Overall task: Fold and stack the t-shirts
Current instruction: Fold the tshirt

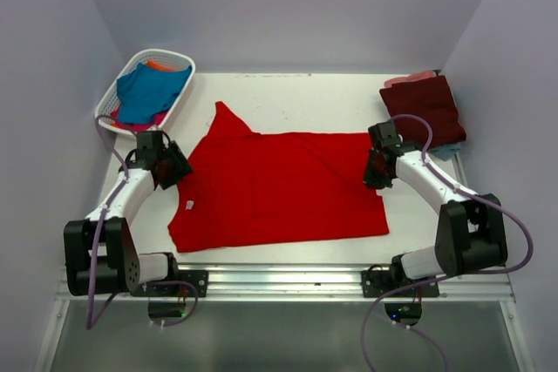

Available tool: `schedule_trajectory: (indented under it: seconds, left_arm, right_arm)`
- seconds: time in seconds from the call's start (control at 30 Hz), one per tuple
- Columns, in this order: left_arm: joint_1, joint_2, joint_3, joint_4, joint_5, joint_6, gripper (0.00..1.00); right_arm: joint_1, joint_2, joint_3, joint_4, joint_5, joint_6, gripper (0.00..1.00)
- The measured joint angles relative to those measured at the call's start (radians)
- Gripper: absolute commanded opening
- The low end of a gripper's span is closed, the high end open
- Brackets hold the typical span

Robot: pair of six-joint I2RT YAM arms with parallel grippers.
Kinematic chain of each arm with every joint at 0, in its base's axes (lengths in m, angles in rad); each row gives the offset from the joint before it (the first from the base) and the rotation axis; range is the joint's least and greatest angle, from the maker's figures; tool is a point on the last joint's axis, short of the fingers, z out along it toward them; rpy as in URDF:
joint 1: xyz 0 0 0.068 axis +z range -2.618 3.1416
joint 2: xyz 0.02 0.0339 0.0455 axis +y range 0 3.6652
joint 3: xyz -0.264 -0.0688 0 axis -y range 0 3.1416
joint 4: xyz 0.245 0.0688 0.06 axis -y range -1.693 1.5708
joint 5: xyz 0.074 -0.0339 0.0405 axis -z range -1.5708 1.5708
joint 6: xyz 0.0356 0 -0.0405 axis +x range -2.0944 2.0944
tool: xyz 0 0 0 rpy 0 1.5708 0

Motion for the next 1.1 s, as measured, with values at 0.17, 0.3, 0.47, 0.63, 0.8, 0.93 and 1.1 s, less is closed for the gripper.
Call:
schedule_trajectory:
  seconds: [0.17, 0.3, 0.47, 0.63, 0.8, 0.93, 1.1]
  left_arm:
    - [-0.050, 0.066, 0.127, 0.066, 0.037, -0.006, 0.79]
    - [-0.057, 0.199, 0.256, 0.165, 0.071, -0.016, 0.79]
    - [-0.070, 0.430, 0.433, 0.256, 0.123, -0.025, 0.74]
    - [-0.076, 0.627, 0.604, 0.357, 0.188, -0.033, 0.60]
    - [-0.076, 0.782, 0.782, 0.388, 0.203, -0.033, 0.57]
    - [-0.076, 0.893, 0.892, 0.395, 0.200, -0.033, 0.56]
    - [-0.076, 1.011, 0.983, 0.379, 0.193, -0.030, 0.54]
  right_arm:
    - [0.000, 0.050, 0.077, 0.022, -0.037, -0.014, 0.02]
    - [0.000, 0.098, 0.144, 0.059, -0.067, -0.020, 0.07]
    - [0.000, 0.119, 0.159, 0.084, -0.100, -0.025, 0.05]
    - [0.001, 0.118, 0.148, 0.105, -0.121, -0.033, 0.01]
    - [0.005, 0.112, 0.123, 0.112, -0.123, -0.041, 0.00]
    - [0.005, 0.080, 0.108, 0.115, -0.123, -0.045, 0.00]
    - [0.005, 0.053, 0.108, 0.117, -0.122, -0.052, 0.00]
